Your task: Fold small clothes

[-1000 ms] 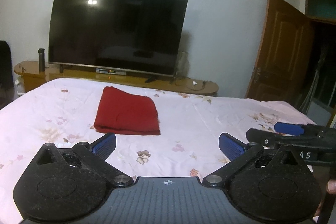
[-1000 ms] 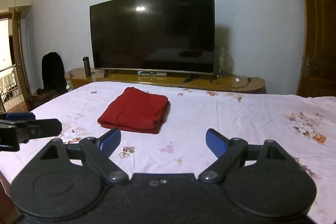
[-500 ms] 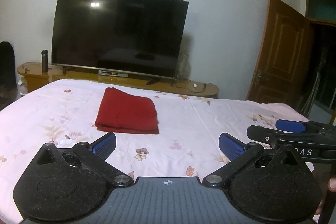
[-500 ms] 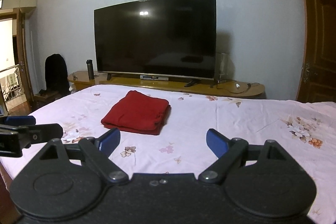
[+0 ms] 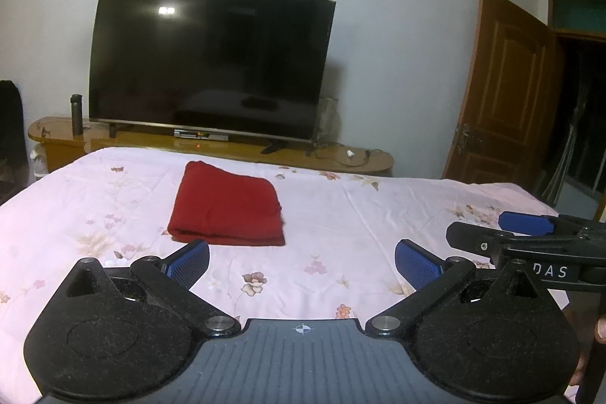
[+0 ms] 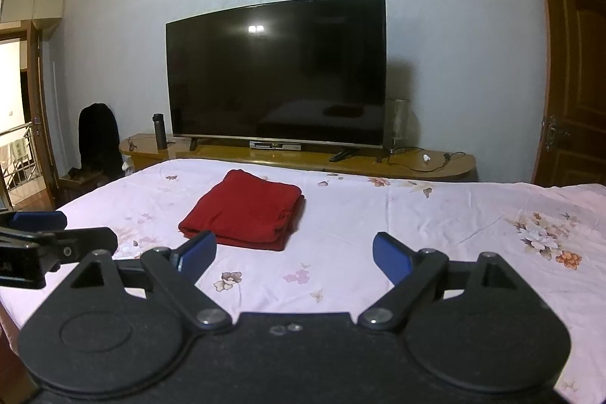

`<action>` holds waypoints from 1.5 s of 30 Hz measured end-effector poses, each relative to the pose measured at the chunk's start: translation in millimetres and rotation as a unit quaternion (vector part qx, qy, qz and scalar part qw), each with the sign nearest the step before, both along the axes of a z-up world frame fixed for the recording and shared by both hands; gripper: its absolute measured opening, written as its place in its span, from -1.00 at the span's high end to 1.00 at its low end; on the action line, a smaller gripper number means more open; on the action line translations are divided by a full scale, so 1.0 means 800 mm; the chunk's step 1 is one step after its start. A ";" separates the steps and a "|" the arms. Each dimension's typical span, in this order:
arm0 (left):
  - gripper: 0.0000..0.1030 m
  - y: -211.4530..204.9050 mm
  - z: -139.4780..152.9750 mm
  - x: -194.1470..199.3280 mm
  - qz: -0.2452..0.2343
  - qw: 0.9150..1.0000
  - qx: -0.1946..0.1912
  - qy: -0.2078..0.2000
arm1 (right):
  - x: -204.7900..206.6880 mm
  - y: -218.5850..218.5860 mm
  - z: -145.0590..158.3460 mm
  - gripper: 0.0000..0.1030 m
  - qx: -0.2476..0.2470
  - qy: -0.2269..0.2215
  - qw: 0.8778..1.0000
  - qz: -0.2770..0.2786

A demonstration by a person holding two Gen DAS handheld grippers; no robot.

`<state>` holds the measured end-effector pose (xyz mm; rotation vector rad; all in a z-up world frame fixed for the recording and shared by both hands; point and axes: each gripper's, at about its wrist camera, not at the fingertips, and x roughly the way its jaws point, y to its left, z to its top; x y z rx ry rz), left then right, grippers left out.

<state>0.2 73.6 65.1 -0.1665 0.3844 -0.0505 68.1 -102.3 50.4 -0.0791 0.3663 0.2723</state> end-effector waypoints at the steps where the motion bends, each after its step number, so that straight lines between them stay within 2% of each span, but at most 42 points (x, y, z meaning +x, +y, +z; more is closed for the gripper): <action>1: -1.00 0.000 0.000 0.000 0.000 1.000 0.000 0.000 | 0.000 0.000 0.000 -0.73 0.000 0.000 1.000 0.000; 45: -1.00 -0.006 -0.001 0.013 -0.009 1.000 0.005 0.003 | 0.003 -0.012 -0.001 -0.75 0.001 0.003 1.000 0.002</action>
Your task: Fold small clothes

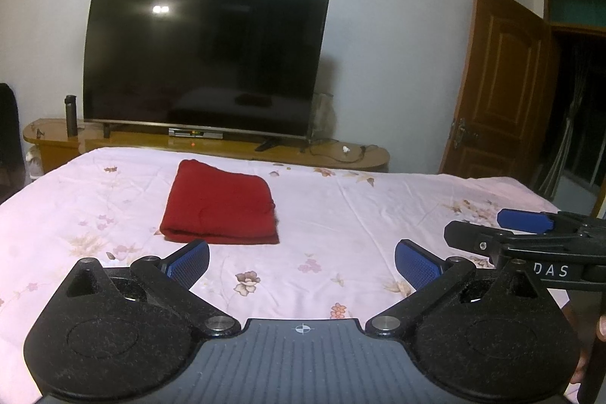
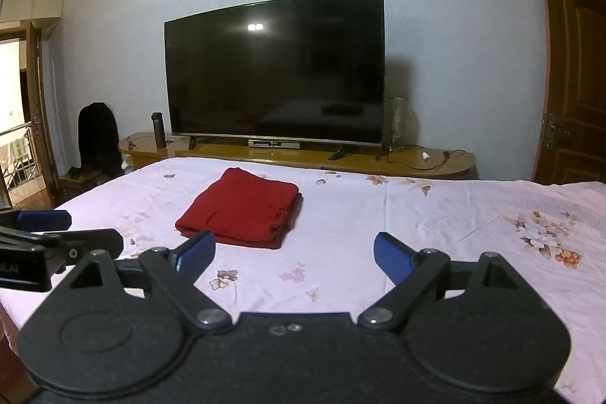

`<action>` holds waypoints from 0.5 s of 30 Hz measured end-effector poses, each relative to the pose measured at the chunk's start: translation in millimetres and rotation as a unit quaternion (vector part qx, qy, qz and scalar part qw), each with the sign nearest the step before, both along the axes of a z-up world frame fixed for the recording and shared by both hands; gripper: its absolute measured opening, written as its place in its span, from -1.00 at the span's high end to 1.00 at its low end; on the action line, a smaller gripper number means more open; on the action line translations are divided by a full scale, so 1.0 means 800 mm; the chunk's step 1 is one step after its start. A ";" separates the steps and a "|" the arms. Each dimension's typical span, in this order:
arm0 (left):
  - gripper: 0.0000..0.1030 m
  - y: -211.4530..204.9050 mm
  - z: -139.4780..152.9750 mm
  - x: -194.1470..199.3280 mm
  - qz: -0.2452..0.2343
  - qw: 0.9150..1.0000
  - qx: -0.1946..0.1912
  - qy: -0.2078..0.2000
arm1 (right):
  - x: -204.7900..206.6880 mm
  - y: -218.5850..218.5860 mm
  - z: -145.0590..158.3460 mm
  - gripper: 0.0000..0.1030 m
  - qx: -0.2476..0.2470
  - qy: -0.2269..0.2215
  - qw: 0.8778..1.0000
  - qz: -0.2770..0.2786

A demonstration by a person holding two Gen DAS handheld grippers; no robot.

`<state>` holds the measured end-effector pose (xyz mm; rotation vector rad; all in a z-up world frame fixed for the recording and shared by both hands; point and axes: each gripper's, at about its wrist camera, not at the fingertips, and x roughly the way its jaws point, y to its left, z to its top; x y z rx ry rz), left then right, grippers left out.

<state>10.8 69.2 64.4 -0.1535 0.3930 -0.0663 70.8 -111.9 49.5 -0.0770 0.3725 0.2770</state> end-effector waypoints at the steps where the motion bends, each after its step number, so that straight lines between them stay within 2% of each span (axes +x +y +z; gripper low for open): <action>1: -1.00 0.000 0.000 0.000 0.001 1.000 0.000 0.000 | 0.000 0.000 0.000 -0.75 0.000 0.000 1.000 0.000; 15: -1.00 0.000 0.000 -0.003 0.007 1.000 0.003 0.000 | 0.002 -0.006 0.001 -0.76 -0.001 0.002 1.000 0.007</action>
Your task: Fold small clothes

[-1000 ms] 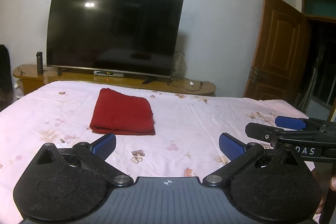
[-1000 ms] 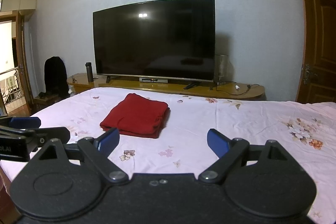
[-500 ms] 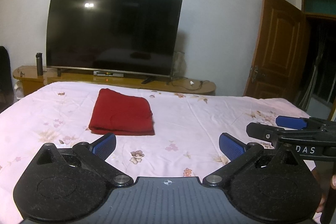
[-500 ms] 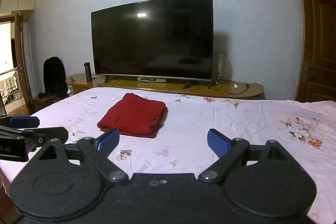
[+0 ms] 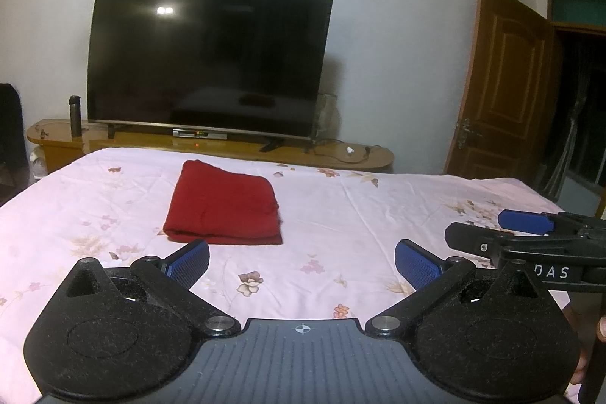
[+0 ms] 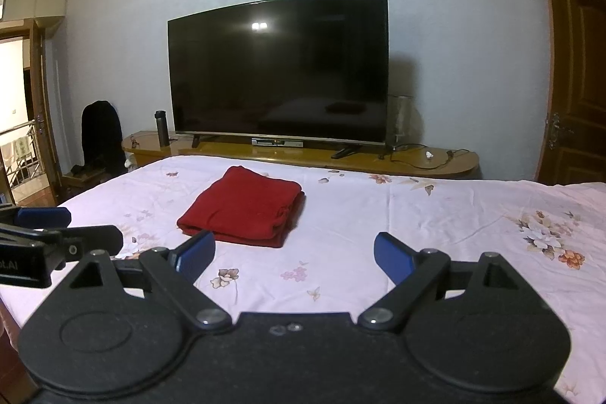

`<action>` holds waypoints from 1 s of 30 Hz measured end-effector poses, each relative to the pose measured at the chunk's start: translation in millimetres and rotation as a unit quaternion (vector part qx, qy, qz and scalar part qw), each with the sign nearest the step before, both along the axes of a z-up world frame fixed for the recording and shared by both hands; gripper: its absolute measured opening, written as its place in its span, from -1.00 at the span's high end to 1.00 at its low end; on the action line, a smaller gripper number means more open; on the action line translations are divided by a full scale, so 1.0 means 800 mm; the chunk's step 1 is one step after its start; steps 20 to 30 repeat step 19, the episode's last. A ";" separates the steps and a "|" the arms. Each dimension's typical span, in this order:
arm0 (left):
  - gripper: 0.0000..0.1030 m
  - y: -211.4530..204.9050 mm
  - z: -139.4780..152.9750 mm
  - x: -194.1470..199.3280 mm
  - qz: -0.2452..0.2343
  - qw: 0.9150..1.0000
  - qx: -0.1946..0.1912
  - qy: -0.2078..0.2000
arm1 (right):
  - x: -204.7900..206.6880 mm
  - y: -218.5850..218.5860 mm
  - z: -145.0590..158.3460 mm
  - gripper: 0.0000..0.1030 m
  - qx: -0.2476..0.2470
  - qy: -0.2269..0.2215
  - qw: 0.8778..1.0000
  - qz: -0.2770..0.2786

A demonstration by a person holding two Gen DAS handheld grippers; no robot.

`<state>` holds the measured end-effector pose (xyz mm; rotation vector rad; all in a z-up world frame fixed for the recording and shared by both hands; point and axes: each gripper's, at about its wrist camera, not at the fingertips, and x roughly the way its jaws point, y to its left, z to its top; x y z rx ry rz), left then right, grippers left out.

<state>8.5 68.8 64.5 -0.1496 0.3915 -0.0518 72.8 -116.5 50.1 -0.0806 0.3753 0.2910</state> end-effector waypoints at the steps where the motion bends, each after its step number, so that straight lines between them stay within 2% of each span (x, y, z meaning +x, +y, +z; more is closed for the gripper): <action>1: -1.00 0.000 0.000 -0.001 0.002 1.000 0.001 0.000 | 0.001 -0.001 0.000 -0.76 0.000 0.000 1.000 0.000; 9: -1.00 0.001 0.000 -0.002 -0.003 1.000 0.007 0.003 | 0.000 0.000 -0.001 -0.76 0.001 0.000 1.000 0.004; 16: -1.00 -0.004 0.002 -0.005 0.003 1.000 0.019 -0.010 | 0.002 -0.002 -0.002 -0.76 0.000 0.003 1.000 0.002; 30: -1.00 -0.002 0.001 -0.003 0.005 1.000 0.016 -0.009 | 0.002 -0.002 -0.002 -0.76 -0.001 0.004 1.000 0.002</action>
